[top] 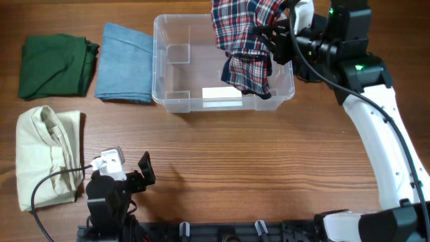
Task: Pack container
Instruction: 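Carry the plaid garment left over the clear bin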
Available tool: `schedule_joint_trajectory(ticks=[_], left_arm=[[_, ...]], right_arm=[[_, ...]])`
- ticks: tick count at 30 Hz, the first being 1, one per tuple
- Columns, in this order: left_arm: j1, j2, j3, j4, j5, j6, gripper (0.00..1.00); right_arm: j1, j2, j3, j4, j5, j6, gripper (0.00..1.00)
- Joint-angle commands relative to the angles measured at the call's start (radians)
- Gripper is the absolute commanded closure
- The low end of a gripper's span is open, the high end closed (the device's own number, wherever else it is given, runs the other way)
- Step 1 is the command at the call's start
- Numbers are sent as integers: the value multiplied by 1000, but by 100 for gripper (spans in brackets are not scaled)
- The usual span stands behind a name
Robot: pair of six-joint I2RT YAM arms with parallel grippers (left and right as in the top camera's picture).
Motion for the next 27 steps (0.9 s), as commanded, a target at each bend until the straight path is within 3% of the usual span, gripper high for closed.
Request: schedule_joint_trajectory(ticks=[1,13,27], left_arm=[[6,-8,0,-11,19,-15,0],[6,-8,0,-11,19,-15,0],[6,-8,0,-11,19,-15,0]], right_arm=[[14,34,37,32,-27,14,96],[106,117,37,60,35,-16,96],[108,205,36,14,183,-16,96]])
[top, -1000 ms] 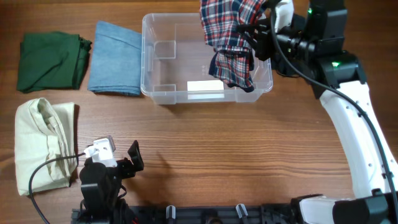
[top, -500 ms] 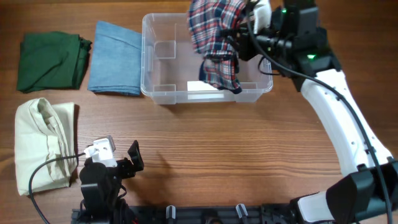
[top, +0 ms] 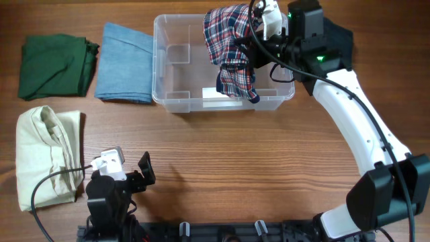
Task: Pack container
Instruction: 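Carry the plaid garment left over the clear bin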
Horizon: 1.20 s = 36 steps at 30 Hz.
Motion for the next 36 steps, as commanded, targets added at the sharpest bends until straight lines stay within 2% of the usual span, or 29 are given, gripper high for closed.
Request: schedule_joint_trajectory(ticks=[1,15,24,32,36], left_arm=[[6,-8,0,-11,19,-15,0],[6,-8,0,-11,19,-15,0],[6,-8,0,-11,19,-15,0],[6,-8,0,-11,19,-15,0],[6,-8,0,-11,19,-15,0]], right_arm=[[0,51,35,0,41,-21,96],[8,78,35,7,127,10,96],[99,78,36,42,147,18,96],[126,73,56,53,161,146,96],[126,68,100,50,161,282,96]])
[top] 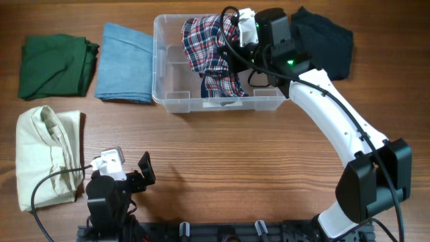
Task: Pack container
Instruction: 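Carry the plaid garment left over the clear bin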
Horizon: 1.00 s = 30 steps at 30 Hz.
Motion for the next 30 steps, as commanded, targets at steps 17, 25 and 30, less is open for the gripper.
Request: schedule_joint_trajectory(ticks=[17,25,30], left_arm=[[6,-8,0,-10,19,-15,0],[6,-8,0,-10,19,-15,0],[6,-8,0,-10,19,-15,0]], right_arm=[[-19,-3,105,-51,64,369,96],[-31,22,96,-104,148,349,96],[-51,53,96,-109,162,330,96]])
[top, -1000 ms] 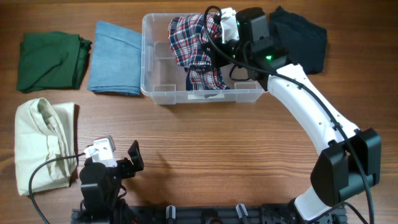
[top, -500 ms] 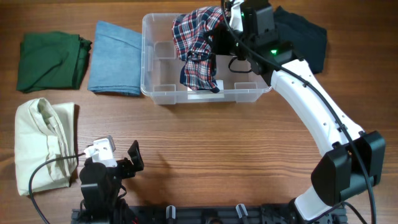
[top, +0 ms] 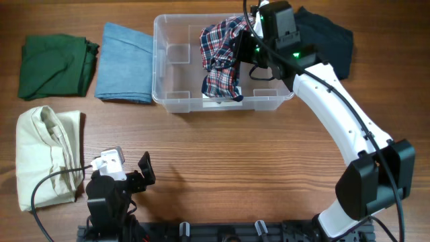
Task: Pack container
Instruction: 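Carry the plaid garment left over the clear bin, then lower the plaid garment into the bin and open the right gripper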
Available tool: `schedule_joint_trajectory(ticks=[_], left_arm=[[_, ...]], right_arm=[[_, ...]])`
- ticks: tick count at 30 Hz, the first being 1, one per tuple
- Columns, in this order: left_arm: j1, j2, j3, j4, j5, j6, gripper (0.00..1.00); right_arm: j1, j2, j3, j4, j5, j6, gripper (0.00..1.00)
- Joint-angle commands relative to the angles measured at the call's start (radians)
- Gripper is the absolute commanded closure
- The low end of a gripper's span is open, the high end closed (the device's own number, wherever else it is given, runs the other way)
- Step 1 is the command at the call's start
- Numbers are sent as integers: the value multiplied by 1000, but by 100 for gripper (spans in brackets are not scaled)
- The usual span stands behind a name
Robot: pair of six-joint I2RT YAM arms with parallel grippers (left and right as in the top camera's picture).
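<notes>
A clear plastic container (top: 168,94) stands at the back middle of the table. A red, white and blue plaid shirt (top: 218,60) hangs bunched inside it, its lower folds reaching the container's floor. My right gripper (top: 243,48) is over the container's right half, shut on the shirt's upper right edge. My left gripper (top: 145,168) rests low at the front left, open and holding nothing. Folded clothes lie outside the container: a green one (top: 55,65), a light blue one (top: 124,62), a cream one (top: 46,156) and a black one (top: 330,44).
The black garment lies just right of the container, partly under my right arm. The green and blue garments lie to the container's left, and the cream one at the front left edge beside my left arm's cable.
My right gripper has shifted a little to the right and back over the container. The plaid shirt moved with it and now hangs more in the container's middle.
My right gripper first held the plaid shirt above the container's right rim. Then it was further left over the container, then lower with the shirt draped inside the left-middle. Now the shirt hangs in the container's middle, still gripped. My left arm stayed still.
</notes>
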Motion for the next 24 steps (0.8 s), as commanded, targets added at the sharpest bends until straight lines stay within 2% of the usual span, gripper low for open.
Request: schedule_joint_trajectory(ticks=[1,18,21,24], left_arm=[[6,-8,0,-10,19,-15,0],[6,-8,0,-10,19,-15,0],[6,-8,0,-10,19,-15,0],[6,-8,0,-10,19,-15,0]], right_arm=[[-23,47,28,5,38,-11,96],[-29,63,29,-10,104,-19,96],[-29,63,29,-41,151,-39,83],[-31,63,28,-77,187,-52,83]])
